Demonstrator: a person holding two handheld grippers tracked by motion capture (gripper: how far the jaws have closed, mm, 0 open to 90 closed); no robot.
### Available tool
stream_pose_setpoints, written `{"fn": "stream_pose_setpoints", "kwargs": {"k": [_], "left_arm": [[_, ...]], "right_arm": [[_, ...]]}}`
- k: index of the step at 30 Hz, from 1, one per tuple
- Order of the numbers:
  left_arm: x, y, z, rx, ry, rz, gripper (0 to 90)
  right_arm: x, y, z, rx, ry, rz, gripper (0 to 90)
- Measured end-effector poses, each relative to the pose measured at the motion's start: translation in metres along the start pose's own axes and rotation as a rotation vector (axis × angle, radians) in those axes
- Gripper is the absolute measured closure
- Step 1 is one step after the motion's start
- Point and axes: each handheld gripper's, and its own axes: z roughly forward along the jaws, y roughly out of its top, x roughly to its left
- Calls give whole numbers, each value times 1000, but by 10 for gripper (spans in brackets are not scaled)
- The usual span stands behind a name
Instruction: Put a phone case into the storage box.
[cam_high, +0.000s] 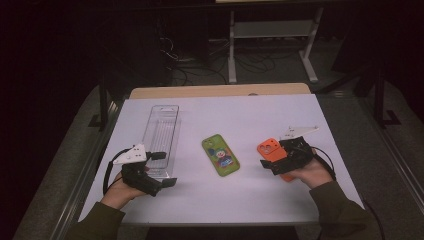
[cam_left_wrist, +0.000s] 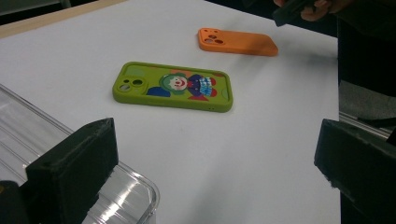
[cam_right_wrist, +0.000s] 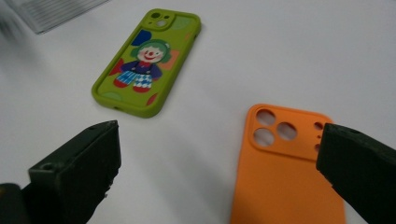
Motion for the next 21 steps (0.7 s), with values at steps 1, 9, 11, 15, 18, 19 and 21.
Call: {"fn": "stream_pose_setpoints", "kwargs": {"k": [1, 9, 11, 15, 18, 19, 21], "left_arm": [[0, 0, 0, -2, 0, -1, 0], [1, -1, 1, -9, 1, -2, 0], [1, 0, 0, -9, 1, 3, 0], [2, -1, 0, -5, 3, -4, 0], [1, 0, 0, 1, 4, 3, 0], [0, 0, 0, 0, 2, -3, 0], [1, 0, 1, -1, 0, -3, 0]], "right_arm": [[-1, 2, 0, 1, -6, 5, 0], [-12, 14, 5, -11, -50, 18, 0], [-14, 15, 6, -8, -61, 26, 0], [-21, 17, 6, -22, -84, 31, 0], [-25, 16, 6, -24, -96, 45, 0], [-26, 16, 5, -23, -99, 49, 0], [-28, 15, 5, -19, -107, 60, 0]]}}
